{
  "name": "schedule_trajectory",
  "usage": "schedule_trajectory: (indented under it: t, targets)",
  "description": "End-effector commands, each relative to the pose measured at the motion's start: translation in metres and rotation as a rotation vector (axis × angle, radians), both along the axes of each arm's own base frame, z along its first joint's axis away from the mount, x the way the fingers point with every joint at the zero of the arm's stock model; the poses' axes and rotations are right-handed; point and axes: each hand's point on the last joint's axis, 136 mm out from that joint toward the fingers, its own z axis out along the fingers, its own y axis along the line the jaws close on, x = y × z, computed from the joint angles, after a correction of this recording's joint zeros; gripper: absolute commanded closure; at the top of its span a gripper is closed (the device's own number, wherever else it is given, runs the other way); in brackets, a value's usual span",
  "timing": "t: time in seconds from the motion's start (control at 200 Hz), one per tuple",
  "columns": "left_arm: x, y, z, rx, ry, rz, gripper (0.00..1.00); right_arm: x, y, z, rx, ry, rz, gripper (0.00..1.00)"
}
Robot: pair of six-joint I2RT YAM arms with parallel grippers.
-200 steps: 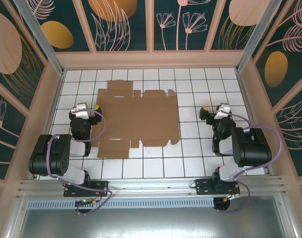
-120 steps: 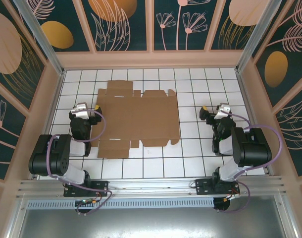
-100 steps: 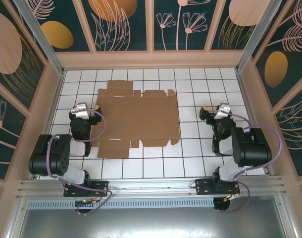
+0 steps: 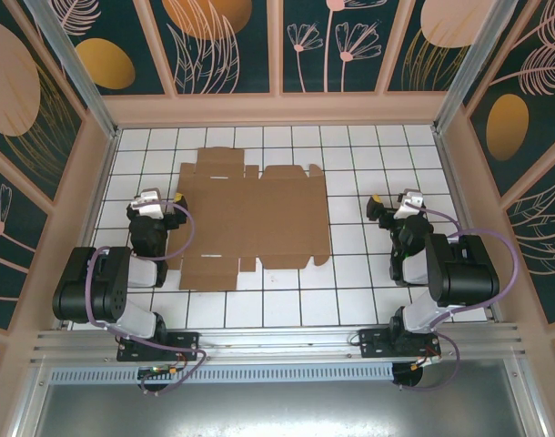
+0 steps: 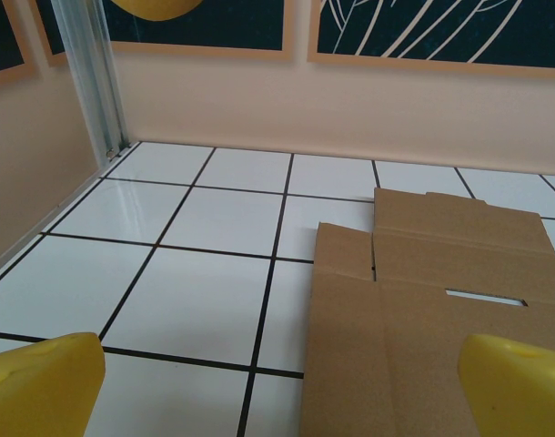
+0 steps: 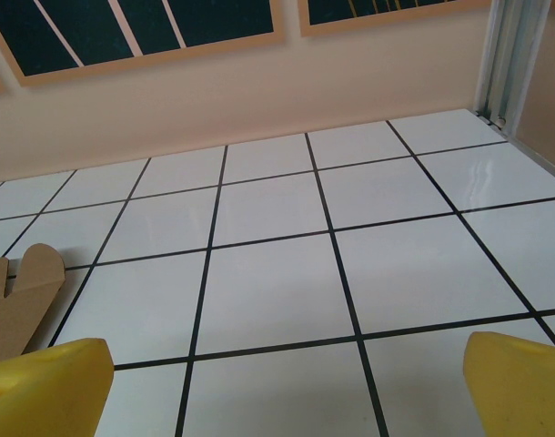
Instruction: Fold the paper box
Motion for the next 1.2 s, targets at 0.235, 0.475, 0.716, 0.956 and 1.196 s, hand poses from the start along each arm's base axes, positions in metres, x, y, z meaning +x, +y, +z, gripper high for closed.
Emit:
schedule_trajectory:
  t: [0.235,0.475,0.716,0.956,1.196]
  targets:
    - [0.000,0.001,0.011,0.010,-0.043,0.010,0.01,-0.003,0.005,0.017,-0.018,-0.069,0.039,0.01]
    - [-0.002,-0.003,0.071,0.019,-0.104,0.047,0.01,-0.009,0.043,0.073,-0.152,-0.145,0.028,0.01]
    - [-0.012,-0.078,0.166,-0.397,-0.185,-0.215,0.01,-0.034,0.162,0.179,-0.091,-0.301,0.254,0.01]
    - [-0.030,-0.133,0.159,-0.569,0.280,-0.289,0.01,-0.066,0.233,0.220,0.152,-0.012,0.475,0.01]
    - [-0.039,-0.137,0.085,-0.807,0.413,-0.237,0.01,-0.036,0.231,0.144,0.419,0.361,0.580,0.01]
